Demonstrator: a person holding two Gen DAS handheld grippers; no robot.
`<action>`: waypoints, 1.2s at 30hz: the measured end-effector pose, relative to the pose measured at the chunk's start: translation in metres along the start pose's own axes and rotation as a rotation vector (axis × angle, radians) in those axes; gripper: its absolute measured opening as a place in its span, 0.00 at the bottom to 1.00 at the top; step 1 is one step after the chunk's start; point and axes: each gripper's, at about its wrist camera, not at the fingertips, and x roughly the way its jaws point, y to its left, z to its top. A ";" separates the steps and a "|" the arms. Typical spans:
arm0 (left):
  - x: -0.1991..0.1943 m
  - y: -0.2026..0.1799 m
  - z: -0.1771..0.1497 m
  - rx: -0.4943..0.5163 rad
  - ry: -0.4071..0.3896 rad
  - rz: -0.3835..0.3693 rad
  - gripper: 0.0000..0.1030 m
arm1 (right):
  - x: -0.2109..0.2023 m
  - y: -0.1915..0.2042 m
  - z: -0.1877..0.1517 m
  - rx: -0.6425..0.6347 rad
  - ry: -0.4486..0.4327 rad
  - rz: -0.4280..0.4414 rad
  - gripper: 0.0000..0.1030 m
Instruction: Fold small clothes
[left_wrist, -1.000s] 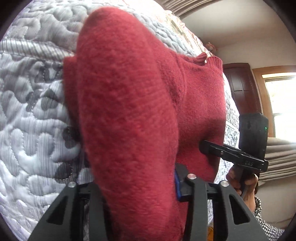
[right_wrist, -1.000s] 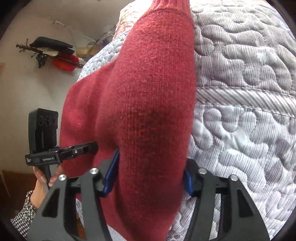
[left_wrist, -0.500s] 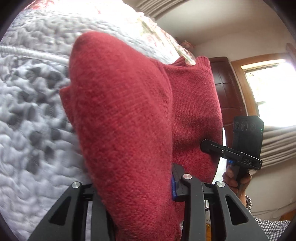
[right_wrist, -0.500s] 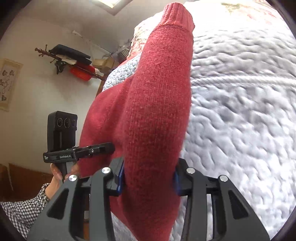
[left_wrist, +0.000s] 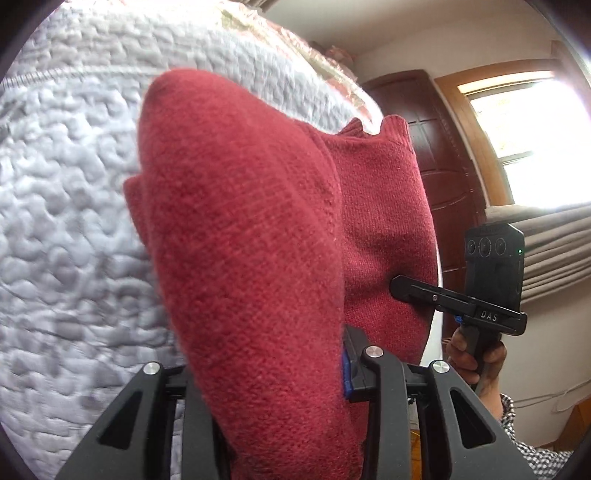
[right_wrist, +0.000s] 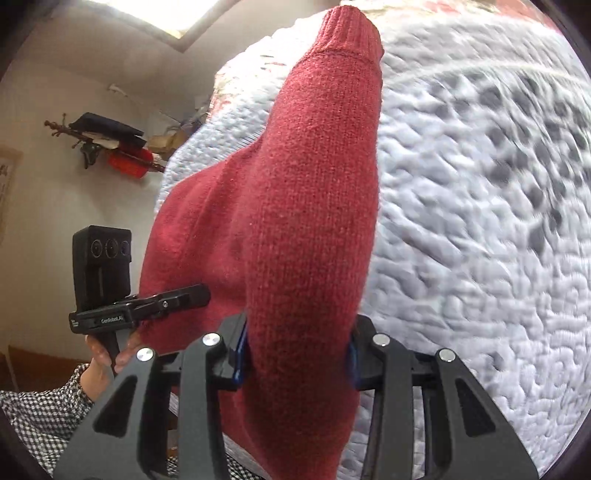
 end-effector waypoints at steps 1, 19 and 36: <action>0.015 0.000 -0.003 -0.015 0.012 0.015 0.33 | 0.005 -0.013 -0.003 0.020 0.015 -0.005 0.38; 0.012 -0.012 -0.066 0.050 -0.096 0.306 0.64 | -0.001 -0.045 -0.053 0.014 0.054 -0.017 0.72; 0.011 -0.007 -0.131 0.064 -0.114 0.532 0.56 | 0.002 -0.049 -0.149 0.052 0.085 0.016 0.22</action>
